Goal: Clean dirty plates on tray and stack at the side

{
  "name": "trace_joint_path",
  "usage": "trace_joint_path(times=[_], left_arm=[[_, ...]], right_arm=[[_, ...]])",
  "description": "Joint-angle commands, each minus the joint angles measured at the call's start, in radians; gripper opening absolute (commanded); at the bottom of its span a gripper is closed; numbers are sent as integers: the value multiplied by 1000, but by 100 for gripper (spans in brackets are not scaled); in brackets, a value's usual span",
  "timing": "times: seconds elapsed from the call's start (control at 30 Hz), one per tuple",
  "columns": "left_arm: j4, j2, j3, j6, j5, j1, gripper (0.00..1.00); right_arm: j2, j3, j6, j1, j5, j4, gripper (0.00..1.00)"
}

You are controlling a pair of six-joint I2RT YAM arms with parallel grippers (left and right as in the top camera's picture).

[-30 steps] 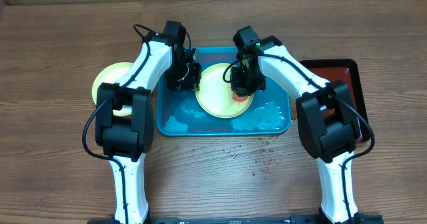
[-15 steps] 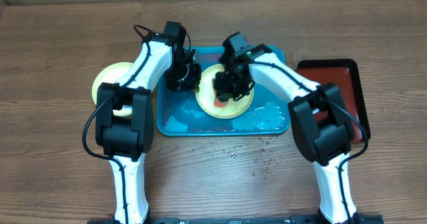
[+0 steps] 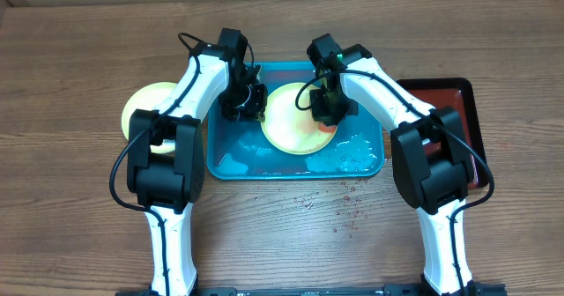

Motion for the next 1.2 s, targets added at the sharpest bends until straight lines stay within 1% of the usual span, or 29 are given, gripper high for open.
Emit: trace_joint_path(times=[0.0, 0.17, 0.23, 0.33, 0.47, 0.6, 0.73, 0.83, 1.0, 1.17], left_arm=[[-2, 5, 13, 23, -4, 5, 4], [-3, 5, 13, 23, -5, 5, 4], [-2, 5, 13, 23, -4, 5, 4], [-2, 5, 13, 23, -4, 5, 4], [-2, 5, 13, 22, -4, 5, 4], [-4, 5, 13, 22, -5, 5, 4], [-3, 5, 13, 22, -5, 5, 4], [-3, 5, 13, 22, -5, 5, 4], [-4, 5, 13, 23, -9, 5, 4], [-6, 5, 13, 23, -10, 5, 4]], right_arm=[[35, -2, -45, 4, 61, 66, 4], [38, -36, -67, 6, -220, 201, 4], [43, -39, -67, 11, -302, 230, 4], [47, -39, -104, 32, -395, 237, 4], [47, -35, -163, 66, -446, 191, 4], [47, -9, -214, 65, -429, 78, 4], [47, 37, -220, 28, -314, -29, 4], [47, 67, -219, -1, -212, -72, 4], [47, 89, -191, -16, -63, -73, 4], [47, 89, -157, -15, -68, -4, 4]])
